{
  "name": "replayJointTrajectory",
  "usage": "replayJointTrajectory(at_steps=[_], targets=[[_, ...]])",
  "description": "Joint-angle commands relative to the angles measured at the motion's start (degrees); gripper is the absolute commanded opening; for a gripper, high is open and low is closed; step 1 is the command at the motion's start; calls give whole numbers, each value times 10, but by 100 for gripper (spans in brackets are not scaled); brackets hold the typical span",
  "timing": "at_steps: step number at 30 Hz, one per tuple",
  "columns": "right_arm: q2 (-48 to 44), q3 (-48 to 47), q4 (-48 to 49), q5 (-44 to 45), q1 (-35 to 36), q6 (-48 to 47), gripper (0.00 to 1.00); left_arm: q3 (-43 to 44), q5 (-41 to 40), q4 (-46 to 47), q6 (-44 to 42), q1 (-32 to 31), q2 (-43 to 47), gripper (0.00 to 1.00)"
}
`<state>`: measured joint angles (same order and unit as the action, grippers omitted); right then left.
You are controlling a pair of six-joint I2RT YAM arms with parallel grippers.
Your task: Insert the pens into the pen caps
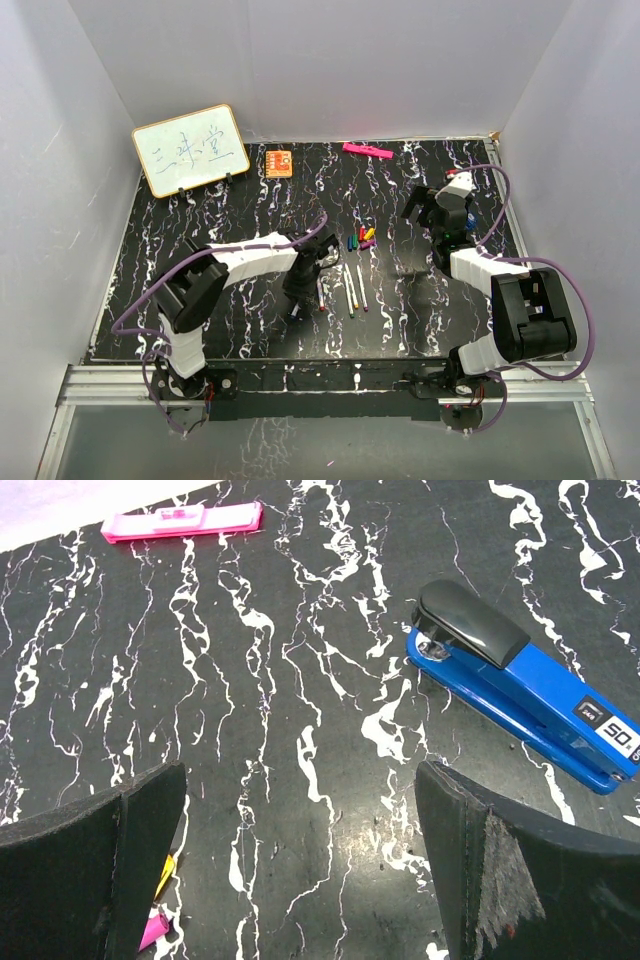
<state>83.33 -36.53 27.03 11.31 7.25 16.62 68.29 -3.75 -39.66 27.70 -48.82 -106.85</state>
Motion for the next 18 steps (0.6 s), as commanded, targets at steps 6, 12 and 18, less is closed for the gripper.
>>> replayJointTrajectory(at_steps=[6,12,18], targets=[[5,-41,-36,15,67,-42,90,-42,-124,6,-30,44,29,0],[25,-64,-64,10,116,-51,60,-58,-139,47,-36,56,116,0],[40,-82,-85,-18,151,-46,40,-86,-152,96,-38,64,189,0]])
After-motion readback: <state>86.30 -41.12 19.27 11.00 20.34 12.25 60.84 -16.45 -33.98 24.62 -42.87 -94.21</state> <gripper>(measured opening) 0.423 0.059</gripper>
